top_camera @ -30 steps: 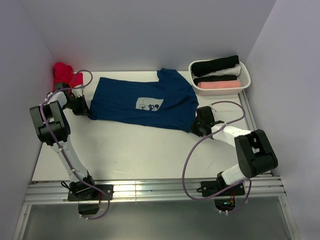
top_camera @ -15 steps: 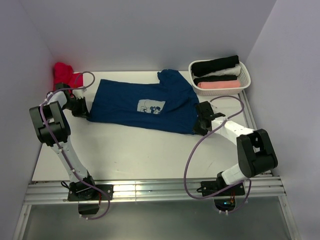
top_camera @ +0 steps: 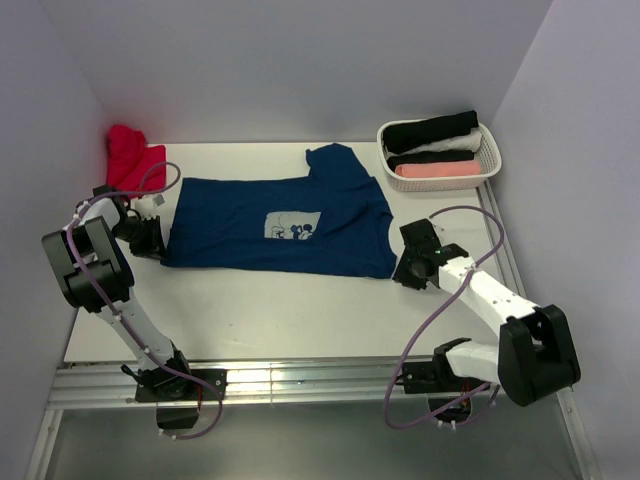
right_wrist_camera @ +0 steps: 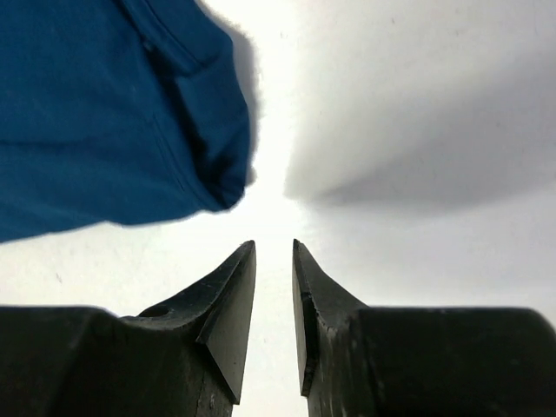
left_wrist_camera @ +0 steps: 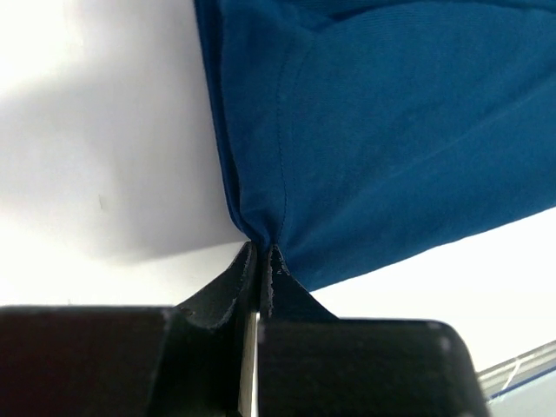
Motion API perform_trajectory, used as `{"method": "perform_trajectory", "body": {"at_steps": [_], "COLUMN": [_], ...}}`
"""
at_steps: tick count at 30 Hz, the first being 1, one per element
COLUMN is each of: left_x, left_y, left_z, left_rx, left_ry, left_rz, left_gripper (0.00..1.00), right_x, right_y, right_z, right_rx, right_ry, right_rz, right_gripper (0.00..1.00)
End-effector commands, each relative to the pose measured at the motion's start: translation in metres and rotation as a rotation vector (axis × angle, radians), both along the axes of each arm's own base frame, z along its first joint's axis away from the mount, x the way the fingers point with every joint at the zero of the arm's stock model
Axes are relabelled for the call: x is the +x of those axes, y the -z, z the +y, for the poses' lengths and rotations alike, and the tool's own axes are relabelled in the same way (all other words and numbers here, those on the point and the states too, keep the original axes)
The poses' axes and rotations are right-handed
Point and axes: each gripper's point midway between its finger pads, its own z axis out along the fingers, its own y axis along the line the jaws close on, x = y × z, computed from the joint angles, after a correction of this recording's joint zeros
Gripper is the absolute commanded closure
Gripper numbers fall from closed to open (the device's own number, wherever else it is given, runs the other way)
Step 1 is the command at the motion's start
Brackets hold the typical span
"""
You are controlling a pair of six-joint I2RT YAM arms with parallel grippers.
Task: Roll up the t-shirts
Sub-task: Fold the tshirt
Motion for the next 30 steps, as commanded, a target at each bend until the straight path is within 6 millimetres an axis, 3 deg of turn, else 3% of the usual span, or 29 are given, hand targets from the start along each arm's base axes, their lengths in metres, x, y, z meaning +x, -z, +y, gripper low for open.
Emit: {"method": "perform_trajectory", "body": {"at_steps": [1, 7, 9, 13, 19, 23, 30], "left_x": [-0.023, -0.051, -0.054, -0.054, -0.052, -0.053, -0.054], "left_y": [-0.017, -0.018, -0.017, -0.015, -0.015, -0.014, -0.013], "left_z": [0.007, 0.005, 0.004, 0.000, 0.002, 0.001, 0.000], "left_rx": [0.050, 0.066, 0.070, 0.045, 0.053, 0.049, 0.041], "left_ry": [0.031, 0.040, 0.043, 0.043, 0.045, 0.050, 0.049], "left_rz": [-0.014, 0.001, 0.001, 0.005, -0.002, -0.001, 0.002], "left_gripper": [1.00, 1.00, 1.00, 1.00, 1.00, 1.00, 1.00], "right_x": [-0.018, -0.035, -0.035, -0.022, 0.012, 0.027, 0.035], "right_y": [-0.006, -0.012, -0.013, -0.010, -0.009, -0.002, 0.020], "right_z": [0.001, 0.010, 0.013, 0.016, 0.024, 0.023, 0.022], "right_rx": [0.010, 0.027, 0.032, 0.026, 0.084, 0.120, 0.096], "right_ry": [-0.018, -0.048, -0.057, -0.036, 0.042, 0.084, 0.104], "right_rz": [0.009, 0.008, 0.002, -0.021, -0.121, -0.127, -0.068], "right_gripper": [0.68, 0.68, 0.64, 0.47, 0.34, 0.34, 0.40]}}
